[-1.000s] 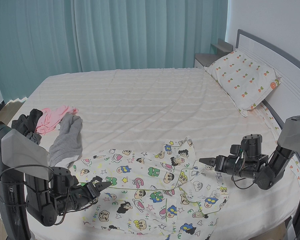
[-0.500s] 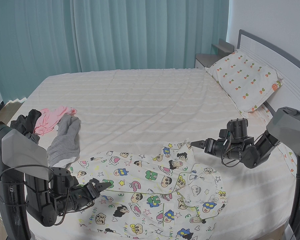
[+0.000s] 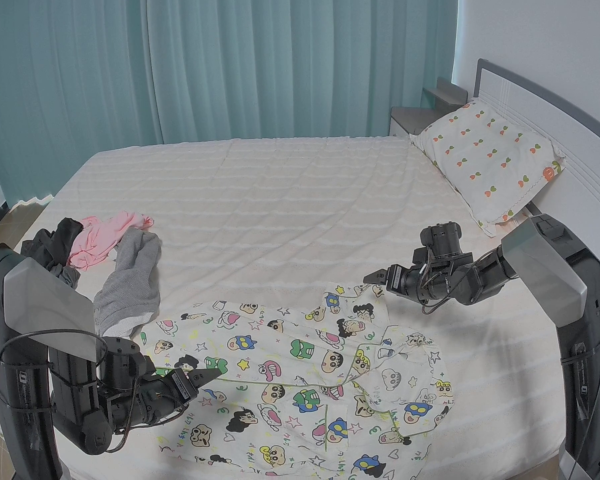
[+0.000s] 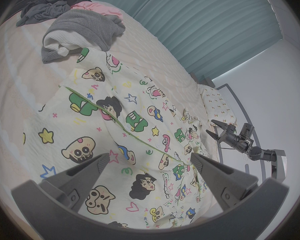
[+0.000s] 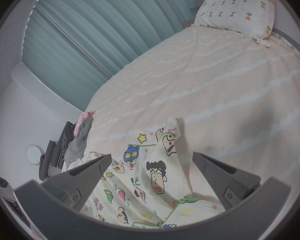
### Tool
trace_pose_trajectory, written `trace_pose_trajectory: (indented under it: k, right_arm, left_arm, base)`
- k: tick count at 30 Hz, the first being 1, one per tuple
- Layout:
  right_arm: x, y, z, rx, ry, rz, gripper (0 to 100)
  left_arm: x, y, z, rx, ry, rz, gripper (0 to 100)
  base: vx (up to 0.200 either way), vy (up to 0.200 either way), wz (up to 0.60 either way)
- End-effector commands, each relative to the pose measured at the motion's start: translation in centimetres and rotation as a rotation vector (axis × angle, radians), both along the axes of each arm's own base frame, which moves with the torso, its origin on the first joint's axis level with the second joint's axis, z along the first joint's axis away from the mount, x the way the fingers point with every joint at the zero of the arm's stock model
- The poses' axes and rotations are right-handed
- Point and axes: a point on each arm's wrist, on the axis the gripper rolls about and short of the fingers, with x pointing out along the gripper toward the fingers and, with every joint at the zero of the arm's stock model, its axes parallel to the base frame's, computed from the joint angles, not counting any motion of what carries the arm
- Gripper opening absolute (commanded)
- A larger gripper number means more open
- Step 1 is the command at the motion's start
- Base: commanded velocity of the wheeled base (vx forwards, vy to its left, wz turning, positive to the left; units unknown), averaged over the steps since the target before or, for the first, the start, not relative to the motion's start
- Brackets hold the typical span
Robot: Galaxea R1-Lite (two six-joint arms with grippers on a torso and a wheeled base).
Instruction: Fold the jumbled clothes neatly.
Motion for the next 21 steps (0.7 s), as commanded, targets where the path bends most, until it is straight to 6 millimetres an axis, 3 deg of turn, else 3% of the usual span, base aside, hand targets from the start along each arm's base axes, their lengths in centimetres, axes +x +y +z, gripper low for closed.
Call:
trace_pose_trajectory:
  k: [1, 6, 15, 16, 21]
  right_arm:
    - [1.8, 0.1, -2.8, -0.025, 0.045, -0.007, 100]
    - [3.3, 0.7, -3.5, -0.035, 0.038, -0.013, 100]
    - [3.6, 2.2, -5.2, -0.049, 0.078, 0.012, 100]
    - [3.8, 2.4, -5.1, -0.05, 0.068, 0.006, 0]
    - [4.3, 2.2, -5.2, -0.071, 0.039, -0.051, 0]
  left_arm:
    - [0.0, 0.1, 0.0, -0.001, -0.01, 0.008, 100]
    - [0.0, 0.1, 0.0, 0.0, -0.005, 0.008, 100]
    - [-0.1, 0.2, 0.0, 0.001, -0.002, 0.008, 100]
    - [-0.1, 0.2, 0.0, 0.001, -0.002, 0.008, 100]
    - [-0.1, 0.1, 0.0, 0.001, -0.002, 0.007, 100]
  base:
    - [0.0, 0.0, 0.0]
    - [0.0, 0.0, 0.0]
    - [0.0, 0.0, 0.0]
    - [0.0, 0.0, 0.0]
    - [0.0, 0.0, 0.0]
